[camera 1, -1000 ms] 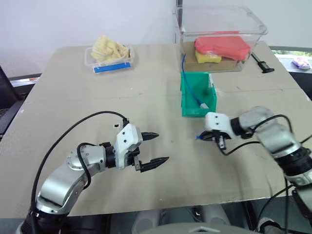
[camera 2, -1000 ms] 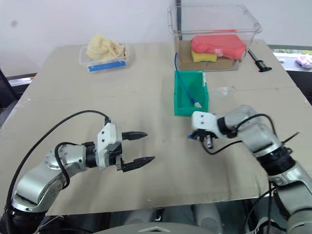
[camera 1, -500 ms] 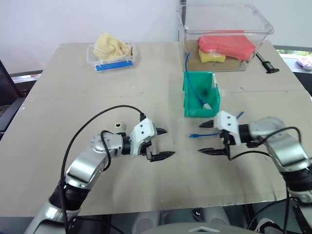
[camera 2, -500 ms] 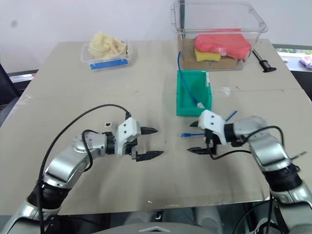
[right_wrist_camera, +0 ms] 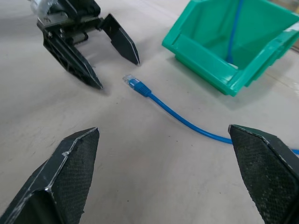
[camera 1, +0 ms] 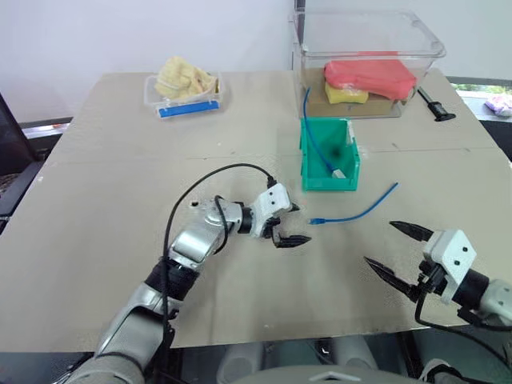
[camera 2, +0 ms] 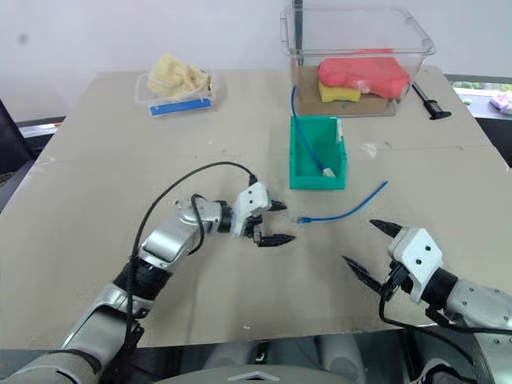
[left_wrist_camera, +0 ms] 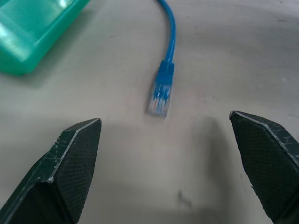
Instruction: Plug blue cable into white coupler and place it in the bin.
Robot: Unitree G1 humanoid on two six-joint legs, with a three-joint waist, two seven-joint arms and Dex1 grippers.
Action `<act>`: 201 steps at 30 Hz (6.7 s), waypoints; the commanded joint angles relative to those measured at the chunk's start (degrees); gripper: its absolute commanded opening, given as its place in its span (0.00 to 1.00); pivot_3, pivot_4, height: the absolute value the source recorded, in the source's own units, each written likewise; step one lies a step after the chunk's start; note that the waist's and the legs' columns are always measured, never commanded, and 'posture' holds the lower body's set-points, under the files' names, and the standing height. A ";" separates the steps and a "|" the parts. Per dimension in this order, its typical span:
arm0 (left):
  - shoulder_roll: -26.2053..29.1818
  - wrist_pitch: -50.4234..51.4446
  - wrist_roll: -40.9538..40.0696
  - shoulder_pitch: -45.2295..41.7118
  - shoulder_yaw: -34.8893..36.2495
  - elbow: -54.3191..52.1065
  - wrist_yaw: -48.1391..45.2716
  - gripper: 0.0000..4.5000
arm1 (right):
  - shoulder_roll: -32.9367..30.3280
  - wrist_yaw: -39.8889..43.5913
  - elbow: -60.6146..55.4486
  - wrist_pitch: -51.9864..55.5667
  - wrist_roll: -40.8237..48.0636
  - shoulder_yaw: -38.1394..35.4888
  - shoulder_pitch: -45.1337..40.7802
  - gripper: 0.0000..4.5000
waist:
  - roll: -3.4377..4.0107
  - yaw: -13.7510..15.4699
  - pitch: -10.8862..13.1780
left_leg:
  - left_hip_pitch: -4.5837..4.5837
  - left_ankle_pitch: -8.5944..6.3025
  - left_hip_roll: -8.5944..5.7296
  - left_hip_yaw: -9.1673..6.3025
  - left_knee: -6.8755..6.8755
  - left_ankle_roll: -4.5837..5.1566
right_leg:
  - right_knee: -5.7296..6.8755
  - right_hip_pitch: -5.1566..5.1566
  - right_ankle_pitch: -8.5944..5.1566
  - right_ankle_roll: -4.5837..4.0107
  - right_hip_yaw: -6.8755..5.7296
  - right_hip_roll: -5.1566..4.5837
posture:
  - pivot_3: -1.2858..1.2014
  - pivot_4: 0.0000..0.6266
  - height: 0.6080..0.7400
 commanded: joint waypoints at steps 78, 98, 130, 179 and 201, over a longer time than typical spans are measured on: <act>30.55 -14.50 -7.70 6.97 27.50 19.47 -18.84 0.80 | 9.99 -45.69 17.32 24.45 63.66 7.72 -33.73 0.00 | 0.09 -2.45 -0.02 | -0.04 0.00 0.01 -0.04 -0.10 0.03 | 0.13 -0.14 0.01 -0.05 -0.03 0.08 | 0.52 0.24 1.00; 25.62 -27.50 0.81 -0.13 20.78 31.76 -24.99 0.09 | 7.86 -46.72 14.12 23.00 63.16 6.91 -30.57 0.00 | 0.05 -2.54 -0.04 | -0.17 -0.01 0.08 -0.12 -0.10 0.04 | 0.19 -0.32 0.03 -0.04 0.07 0.00 | 0.52 0.24 1.00; 1.35 -4.24 13.86 -10.51 -7.02 5.41 -9.31 0.09 | -9.70 -3.18 23.82 15.11 15.65 33.97 -52.89 0.00 | -0.05 -1.98 -0.06 | -0.21 0.00 -0.06 0.02 0.04 0.03 | 0.17 -0.26 0.03 -0.03 0.03 0.00 | 0.52 0.24 1.00; -0.94 -3.59 15.37 -10.51 -6.72 5.06 -8.42 0.09 | -5.34 25.29 44.86 10.86 -7.22 46.69 -67.64 0.00 | -0.01 -1.13 -0.31 | -0.08 0.01 -0.13 -0.12 0.17 0.01 | 0.19 -0.04 0.03 -0.03 -0.08 -0.03 | 0.52 0.24 1.00; -0.05 5.89 10.15 -6.22 -0.11 -2.05 -6.55 0.09 | 0.16 13.04 32.35 4.27 2.46 20.98 -55.43 0.73 | 0.09 -1.23 -0.67 | 0.44 0.01 -0.08 -0.25 0.00 -0.01 | 0.20 0.29 0.03 -0.03 0.10 -0.01 | 0.52 0.24 1.00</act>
